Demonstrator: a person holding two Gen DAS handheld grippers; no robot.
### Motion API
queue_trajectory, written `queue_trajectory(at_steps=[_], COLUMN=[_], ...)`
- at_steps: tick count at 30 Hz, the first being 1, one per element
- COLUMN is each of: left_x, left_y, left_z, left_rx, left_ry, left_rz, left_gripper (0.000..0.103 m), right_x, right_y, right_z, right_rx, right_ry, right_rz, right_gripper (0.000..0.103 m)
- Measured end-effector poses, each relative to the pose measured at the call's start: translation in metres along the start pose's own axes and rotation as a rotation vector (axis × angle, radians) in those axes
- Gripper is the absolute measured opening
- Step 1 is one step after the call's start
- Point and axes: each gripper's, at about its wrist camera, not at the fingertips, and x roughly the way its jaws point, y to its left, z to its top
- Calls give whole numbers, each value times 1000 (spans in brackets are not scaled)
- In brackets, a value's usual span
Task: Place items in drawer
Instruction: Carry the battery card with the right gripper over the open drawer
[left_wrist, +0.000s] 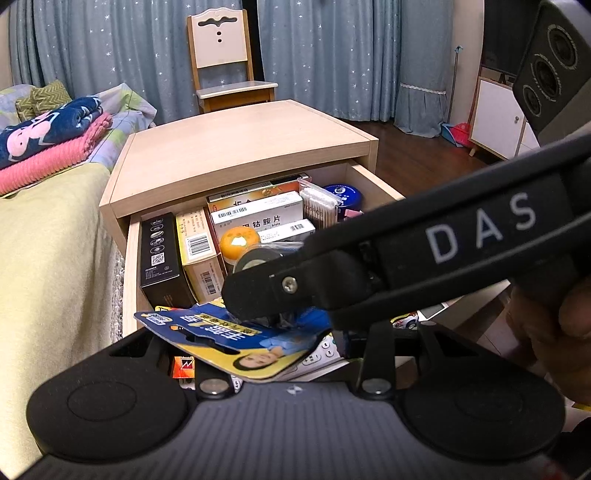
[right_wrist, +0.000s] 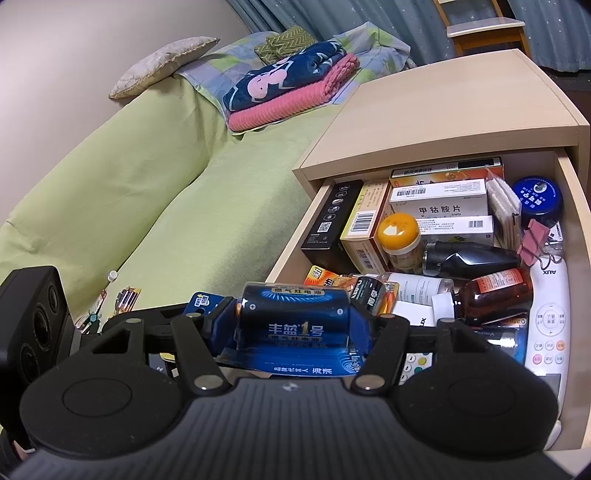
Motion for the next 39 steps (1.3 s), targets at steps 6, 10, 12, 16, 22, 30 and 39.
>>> queue_trajectory(at_steps=[6, 10, 12, 16, 22, 30, 39], left_x=[-1, -4, -5, -7, -9, -16, -25], left_y=[2, 3, 3, 5, 8, 19, 43], left_z=[-2, -3, -4, -4, -6, -11, -20], left_rx=[-1, -4, -5, -9, -6, -5, -59], left_ry=[14, 14, 14, 12, 15, 25, 21], left_rz=[9, 17, 23, 36, 50, 96, 163], left_gripper=[47, 47, 47, 47, 47, 47, 47], right_x=[4, 5, 5, 6, 10, 17, 33], right_y=[3, 7, 8, 8, 5, -3, -11], right_z=[-1, -2, -2, -1, 0, 5, 8], right_rx=[-7, -15, -19, -22, -22, -17, -28], right_ry=[13, 13, 13, 13, 17, 22, 71], right_rz=[-6, -5, -9, -25, -48, -90, -185], right_gripper=[59, 59, 59, 59, 59, 60, 60])
